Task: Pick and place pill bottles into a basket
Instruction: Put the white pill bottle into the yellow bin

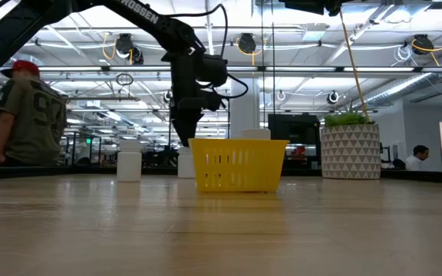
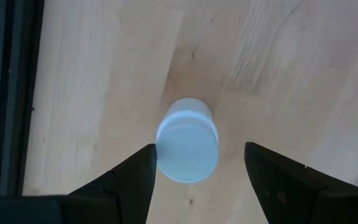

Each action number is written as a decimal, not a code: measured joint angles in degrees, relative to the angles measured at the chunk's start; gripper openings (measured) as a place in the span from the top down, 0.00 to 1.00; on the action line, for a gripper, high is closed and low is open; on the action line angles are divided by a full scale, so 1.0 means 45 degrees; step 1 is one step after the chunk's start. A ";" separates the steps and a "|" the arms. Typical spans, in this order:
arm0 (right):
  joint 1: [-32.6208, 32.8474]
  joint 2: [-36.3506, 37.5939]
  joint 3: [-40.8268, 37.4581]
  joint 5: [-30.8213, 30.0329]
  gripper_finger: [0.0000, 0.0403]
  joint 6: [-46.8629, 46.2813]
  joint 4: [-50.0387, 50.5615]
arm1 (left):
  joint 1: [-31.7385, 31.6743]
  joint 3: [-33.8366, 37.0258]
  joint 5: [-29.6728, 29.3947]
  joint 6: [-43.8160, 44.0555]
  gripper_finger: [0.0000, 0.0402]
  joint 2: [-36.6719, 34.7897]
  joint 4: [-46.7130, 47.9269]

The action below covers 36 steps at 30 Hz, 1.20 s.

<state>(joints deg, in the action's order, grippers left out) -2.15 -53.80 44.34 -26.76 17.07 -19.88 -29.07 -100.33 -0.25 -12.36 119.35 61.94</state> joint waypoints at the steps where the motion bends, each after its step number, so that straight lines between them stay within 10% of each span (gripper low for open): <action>1: 0.0000 0.0000 0.0000 0.0000 0.48 -0.0022 -0.0004 | 0.0016 0.0000 -0.0072 0.0009 0.38 0.0000 0.0012; 36: 0.0000 0.0005 0.0000 0.0000 0.48 -0.0308 -0.0082 | -0.0008 0.0000 -0.0475 -0.0086 0.38 0.0010 0.0226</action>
<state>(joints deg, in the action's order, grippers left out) -2.15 -53.78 44.34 -26.76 15.68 -20.25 -29.10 -100.33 -2.39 -12.75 119.39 62.96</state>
